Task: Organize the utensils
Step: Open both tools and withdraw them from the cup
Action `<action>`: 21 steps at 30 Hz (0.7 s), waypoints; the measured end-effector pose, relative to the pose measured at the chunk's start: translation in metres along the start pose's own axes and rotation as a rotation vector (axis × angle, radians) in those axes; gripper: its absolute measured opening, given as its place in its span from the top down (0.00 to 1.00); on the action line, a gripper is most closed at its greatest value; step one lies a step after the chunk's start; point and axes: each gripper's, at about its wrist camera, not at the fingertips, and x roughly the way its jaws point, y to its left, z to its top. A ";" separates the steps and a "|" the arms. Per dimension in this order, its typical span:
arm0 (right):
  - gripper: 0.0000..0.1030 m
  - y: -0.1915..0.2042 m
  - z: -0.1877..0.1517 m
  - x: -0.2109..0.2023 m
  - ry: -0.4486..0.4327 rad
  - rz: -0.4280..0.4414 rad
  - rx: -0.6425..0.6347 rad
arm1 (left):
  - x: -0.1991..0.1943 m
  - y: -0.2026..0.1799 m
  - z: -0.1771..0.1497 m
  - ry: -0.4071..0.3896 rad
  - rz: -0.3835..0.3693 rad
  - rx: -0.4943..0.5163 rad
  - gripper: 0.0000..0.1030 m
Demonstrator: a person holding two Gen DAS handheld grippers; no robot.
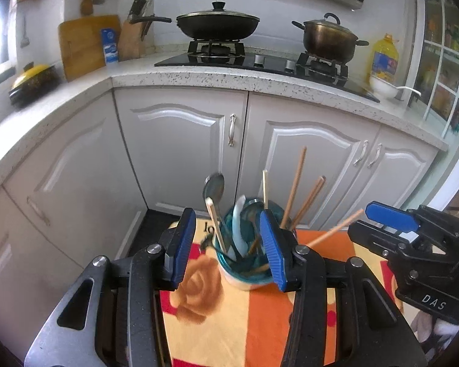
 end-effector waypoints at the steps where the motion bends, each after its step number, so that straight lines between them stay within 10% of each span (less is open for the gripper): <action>1: 0.62 0.002 -0.003 -0.002 -0.004 -0.008 0.004 | -0.002 -0.002 -0.005 0.005 0.001 -0.007 0.58; 21: 0.50 0.013 -0.035 -0.024 -0.005 -0.103 0.075 | -0.038 -0.023 -0.040 -0.044 0.038 -0.005 0.58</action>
